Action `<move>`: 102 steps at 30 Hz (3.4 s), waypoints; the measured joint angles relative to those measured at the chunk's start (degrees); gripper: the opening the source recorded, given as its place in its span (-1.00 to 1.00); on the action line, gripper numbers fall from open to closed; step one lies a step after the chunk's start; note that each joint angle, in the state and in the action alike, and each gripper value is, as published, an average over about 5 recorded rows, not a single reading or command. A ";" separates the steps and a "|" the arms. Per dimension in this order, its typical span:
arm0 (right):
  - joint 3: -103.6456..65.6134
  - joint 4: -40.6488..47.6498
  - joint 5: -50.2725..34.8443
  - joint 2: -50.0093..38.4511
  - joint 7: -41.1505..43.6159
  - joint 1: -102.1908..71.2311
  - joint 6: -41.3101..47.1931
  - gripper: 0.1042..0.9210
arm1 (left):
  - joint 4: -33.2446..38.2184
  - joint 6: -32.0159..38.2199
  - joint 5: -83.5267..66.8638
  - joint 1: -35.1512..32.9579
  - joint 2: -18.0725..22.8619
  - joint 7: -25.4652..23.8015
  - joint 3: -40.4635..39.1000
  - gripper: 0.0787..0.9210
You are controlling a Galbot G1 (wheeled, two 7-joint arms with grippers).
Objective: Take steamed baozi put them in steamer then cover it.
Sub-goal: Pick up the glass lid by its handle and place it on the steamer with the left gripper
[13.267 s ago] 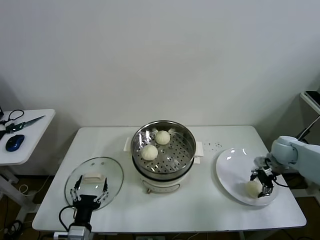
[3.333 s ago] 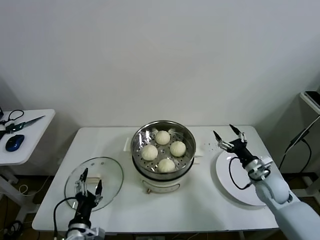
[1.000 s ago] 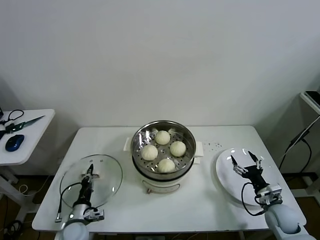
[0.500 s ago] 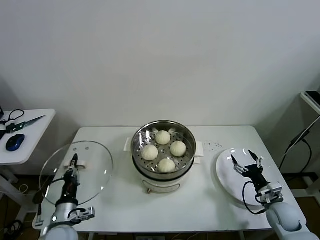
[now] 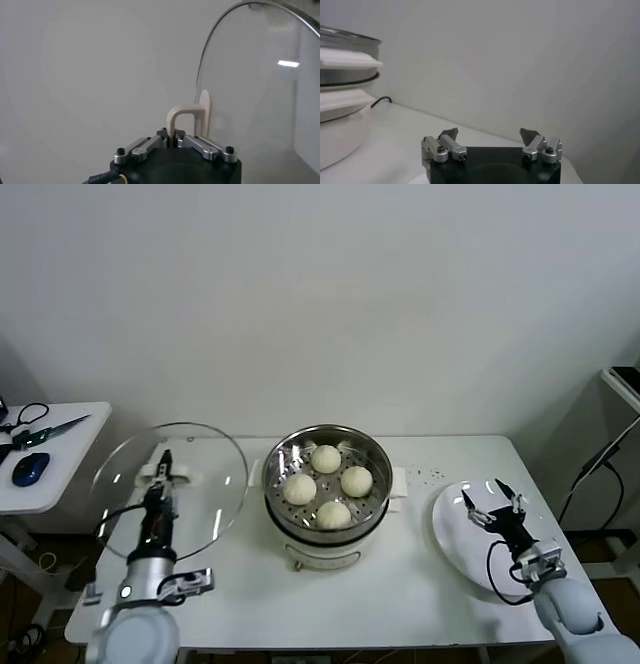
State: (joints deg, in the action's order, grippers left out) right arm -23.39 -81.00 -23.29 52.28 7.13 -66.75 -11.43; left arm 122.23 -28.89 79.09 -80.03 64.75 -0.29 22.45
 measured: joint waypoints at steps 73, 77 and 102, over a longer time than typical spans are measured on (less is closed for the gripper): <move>-1.21 3.95 4.86 1.59 3.13 0.74 -2.17 0.76 | -26.59 -13.30 13.13 29.14 23.10 -17.62 -32.02 -0.83; -1.26 3.94 5.02 1.81 3.23 0.66 -2.21 0.76 | -26.95 -13.30 12.89 29.12 23.29 -16.91 -31.87 -0.83; -2.10 3.87 5.77 2.23 3.89 0.21 -2.20 0.76 | -25.26 -13.36 11.50 28.59 21.79 -16.85 -32.32 -0.38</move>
State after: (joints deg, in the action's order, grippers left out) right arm -25.49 -77.13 -17.52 54.51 11.02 -66.54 -13.63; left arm 96.97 -42.25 90.59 -51.44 86.54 -17.14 -9.87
